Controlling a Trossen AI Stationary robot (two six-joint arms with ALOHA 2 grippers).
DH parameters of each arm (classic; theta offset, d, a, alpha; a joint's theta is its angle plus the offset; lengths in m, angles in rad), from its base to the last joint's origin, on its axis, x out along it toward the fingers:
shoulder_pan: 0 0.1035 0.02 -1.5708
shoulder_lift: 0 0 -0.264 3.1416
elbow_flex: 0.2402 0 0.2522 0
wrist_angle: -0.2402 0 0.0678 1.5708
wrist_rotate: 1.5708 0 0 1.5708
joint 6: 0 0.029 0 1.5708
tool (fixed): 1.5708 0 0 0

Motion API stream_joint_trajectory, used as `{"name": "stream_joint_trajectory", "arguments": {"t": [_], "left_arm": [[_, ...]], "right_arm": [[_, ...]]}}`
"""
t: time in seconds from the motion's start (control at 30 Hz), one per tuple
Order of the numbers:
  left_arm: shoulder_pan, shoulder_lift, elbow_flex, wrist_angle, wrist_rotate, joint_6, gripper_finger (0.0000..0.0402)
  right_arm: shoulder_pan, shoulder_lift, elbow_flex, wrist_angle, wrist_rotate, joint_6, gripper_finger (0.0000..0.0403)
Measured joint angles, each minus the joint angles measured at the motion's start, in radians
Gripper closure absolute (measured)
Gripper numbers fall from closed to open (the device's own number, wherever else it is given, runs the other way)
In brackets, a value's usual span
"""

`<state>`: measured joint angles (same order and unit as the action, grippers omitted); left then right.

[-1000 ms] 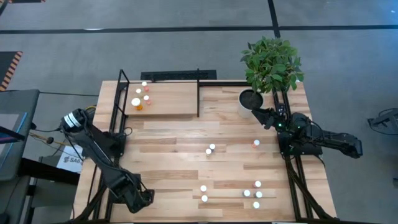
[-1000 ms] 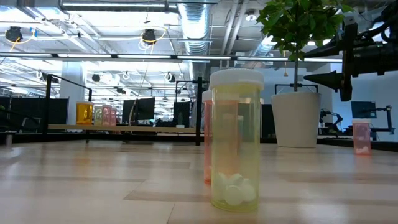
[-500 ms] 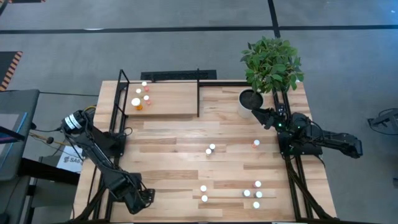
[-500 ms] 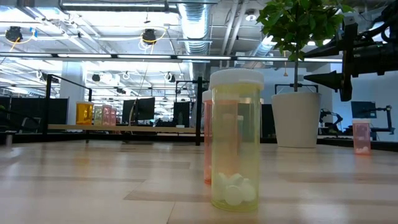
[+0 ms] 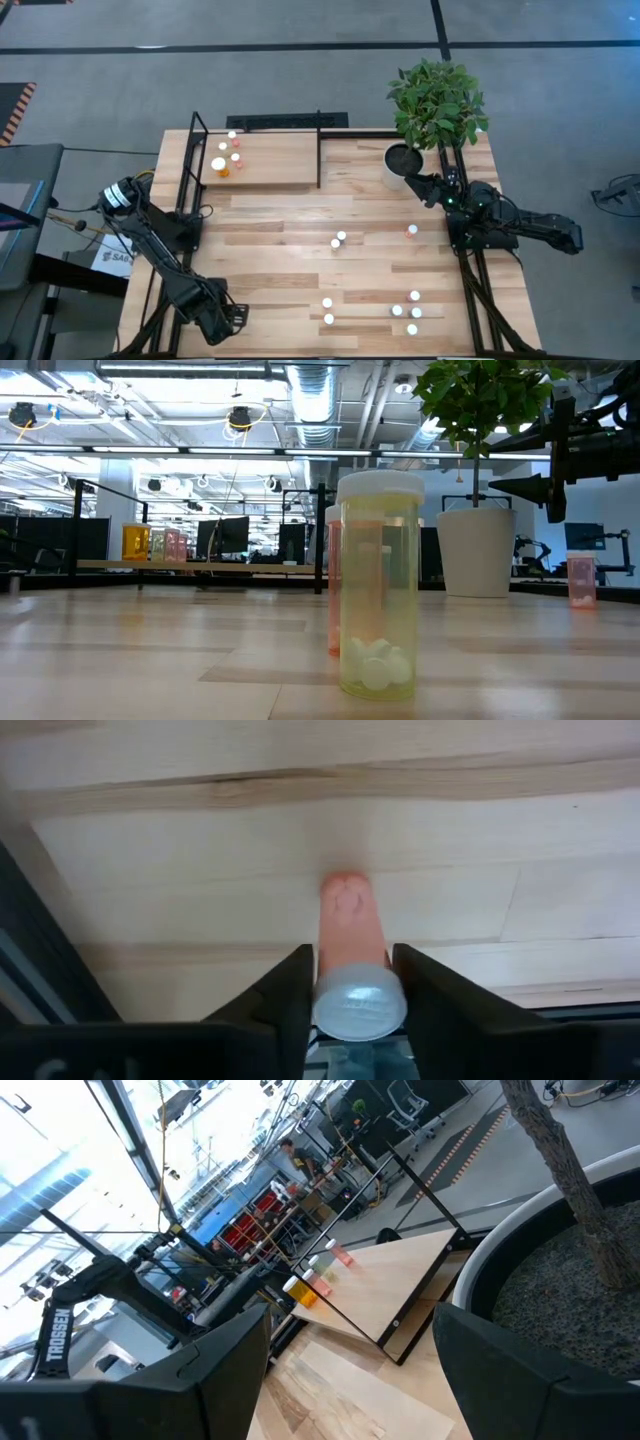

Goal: Pick and place medicine bottles onto shelf by color
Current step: Put the pink pill bottle on the shelf

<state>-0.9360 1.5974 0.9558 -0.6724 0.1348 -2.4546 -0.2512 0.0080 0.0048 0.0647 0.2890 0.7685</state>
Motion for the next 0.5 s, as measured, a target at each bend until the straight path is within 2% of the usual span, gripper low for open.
{"name": "stream_joint_trajectory", "arguments": {"t": [0.17, 0.5], "left_arm": [[0.0, 0.0, 0.0, 0.002, 0.011, 0.0, 0.0304], [0.021, -0.007, 0.0, -0.034, 0.041, 0.011, 0.0291]], "right_arm": [[0.0, 0.0, 0.0, 0.0, 0.0, 0.0, 0.01], [0.0, 0.0, 0.0, 0.0, 0.0, 0.0, 0.01]]}}
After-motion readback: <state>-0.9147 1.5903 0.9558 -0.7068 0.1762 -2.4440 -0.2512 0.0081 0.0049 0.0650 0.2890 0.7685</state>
